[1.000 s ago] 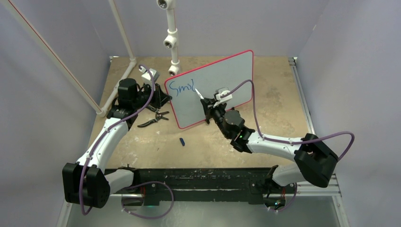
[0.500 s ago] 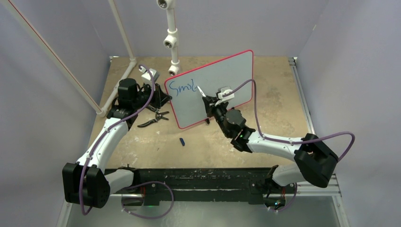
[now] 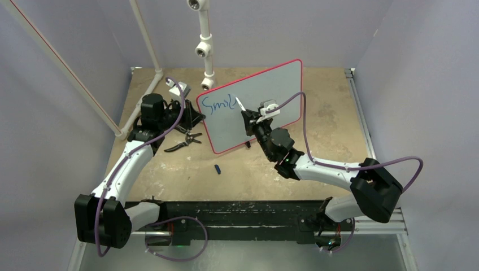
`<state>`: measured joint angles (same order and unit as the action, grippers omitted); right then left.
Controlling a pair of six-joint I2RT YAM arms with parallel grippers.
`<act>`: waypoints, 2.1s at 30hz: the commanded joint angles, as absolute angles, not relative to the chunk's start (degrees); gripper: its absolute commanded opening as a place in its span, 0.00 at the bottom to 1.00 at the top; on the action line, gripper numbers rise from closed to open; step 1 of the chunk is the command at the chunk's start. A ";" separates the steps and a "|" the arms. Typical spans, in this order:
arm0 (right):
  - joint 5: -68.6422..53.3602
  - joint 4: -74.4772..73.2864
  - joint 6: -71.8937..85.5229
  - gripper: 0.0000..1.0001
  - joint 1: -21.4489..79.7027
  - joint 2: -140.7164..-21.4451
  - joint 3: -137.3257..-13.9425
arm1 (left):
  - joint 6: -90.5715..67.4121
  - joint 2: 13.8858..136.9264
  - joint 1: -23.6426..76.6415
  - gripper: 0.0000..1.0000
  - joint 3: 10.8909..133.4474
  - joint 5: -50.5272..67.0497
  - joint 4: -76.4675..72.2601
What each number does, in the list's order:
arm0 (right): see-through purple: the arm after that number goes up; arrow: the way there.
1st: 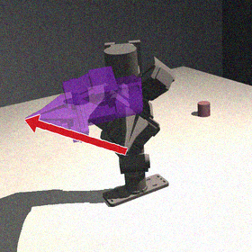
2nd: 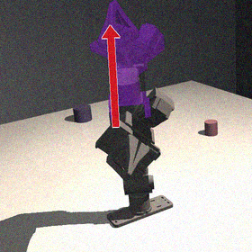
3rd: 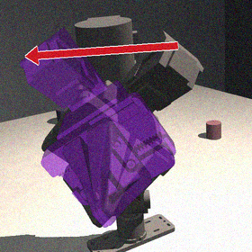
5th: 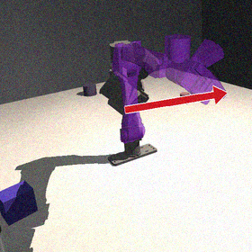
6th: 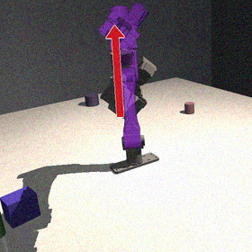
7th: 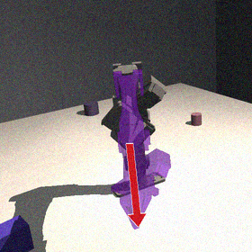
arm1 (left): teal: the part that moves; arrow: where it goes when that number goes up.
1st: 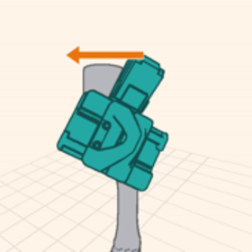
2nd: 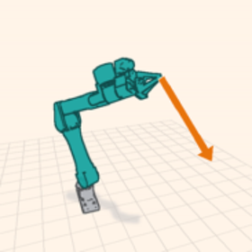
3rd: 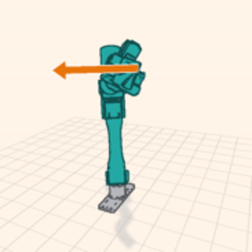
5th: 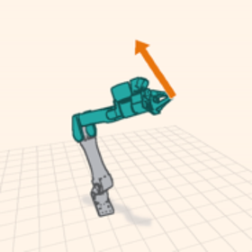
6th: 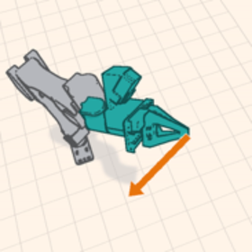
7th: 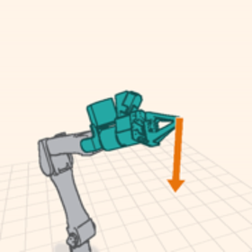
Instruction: Write a sentence on the whiteboard
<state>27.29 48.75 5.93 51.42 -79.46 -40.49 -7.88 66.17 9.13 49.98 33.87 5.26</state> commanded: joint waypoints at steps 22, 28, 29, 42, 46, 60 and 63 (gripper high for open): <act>24.17 48.24 7.81 0.00 51.68 -79.01 -36.54 | -7.67 65.48 9.14 0.00 49.75 34.45 3.78; 24.30 47.47 8.31 0.00 51.68 -78.95 -35.95 | -7.65 65.48 9.14 0.00 49.75 34.35 3.74; 24.45 47.39 8.35 0.00 51.68 -78.91 -35.75 | -7.65 65.48 9.14 0.00 49.81 34.39 3.78; 28.41 42.99 10.22 0.00 51.60 -77.44 -36.90 | -7.67 65.48 9.14 0.00 49.75 34.24 3.78; 29.68 42.72 10.43 0.00 51.44 -77.26 -36.91 | -7.65 65.59 9.14 0.00 49.79 34.11 3.78; 28.46 46.39 8.95 0.00 50.98 -73.95 -35.03 | -7.66 65.69 9.14 0.00 49.73 33.86 3.86; 24.45 47.54 8.58 0.00 50.98 -70.28 -33.08 | -7.69 65.62 9.14 0.00 49.66 33.80 3.94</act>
<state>27.22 44.23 10.02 51.31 -75.46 -35.16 -7.90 66.17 9.13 49.95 34.09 5.26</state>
